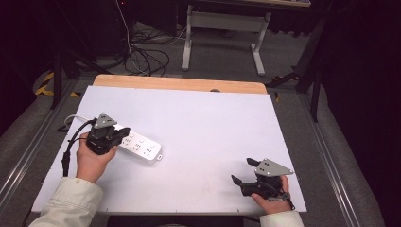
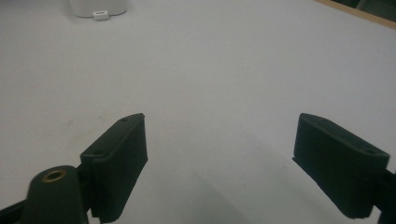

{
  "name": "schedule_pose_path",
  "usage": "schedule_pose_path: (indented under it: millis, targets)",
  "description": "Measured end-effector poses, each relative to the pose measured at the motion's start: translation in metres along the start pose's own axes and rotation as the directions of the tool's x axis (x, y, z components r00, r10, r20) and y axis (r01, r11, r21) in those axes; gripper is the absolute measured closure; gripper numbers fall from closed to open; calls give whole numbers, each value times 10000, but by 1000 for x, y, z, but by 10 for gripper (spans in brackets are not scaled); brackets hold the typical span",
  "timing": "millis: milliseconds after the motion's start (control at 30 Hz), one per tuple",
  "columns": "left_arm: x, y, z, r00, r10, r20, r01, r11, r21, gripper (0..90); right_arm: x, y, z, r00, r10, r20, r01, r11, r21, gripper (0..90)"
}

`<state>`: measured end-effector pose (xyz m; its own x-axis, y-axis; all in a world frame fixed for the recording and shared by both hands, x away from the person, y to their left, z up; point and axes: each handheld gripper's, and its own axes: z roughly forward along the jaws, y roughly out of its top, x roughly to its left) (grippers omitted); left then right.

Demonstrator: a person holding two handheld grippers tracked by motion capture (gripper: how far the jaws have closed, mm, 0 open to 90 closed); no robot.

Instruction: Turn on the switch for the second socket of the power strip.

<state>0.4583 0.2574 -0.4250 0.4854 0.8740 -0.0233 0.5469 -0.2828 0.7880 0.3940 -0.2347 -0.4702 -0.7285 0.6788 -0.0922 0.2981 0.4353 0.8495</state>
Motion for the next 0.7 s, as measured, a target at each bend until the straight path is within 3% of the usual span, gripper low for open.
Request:
schedule_pose_path:
  millis: [233,467,700]
  targets:
    - [8,-2,13,9996,-251,-84,253,9995,206,900,0,0,0,10000,-13,4,13,10000,-14,180]
    - [11,-4,25,9996,5,-285,5,9994,345,899,0,0,0,10000,-12,-26,12,10000,-8,180]
    - [12,-6,31,9998,148,-137,-143,9991,398,899,0,0,0,10000,-32,-20,32,10000,3,184]
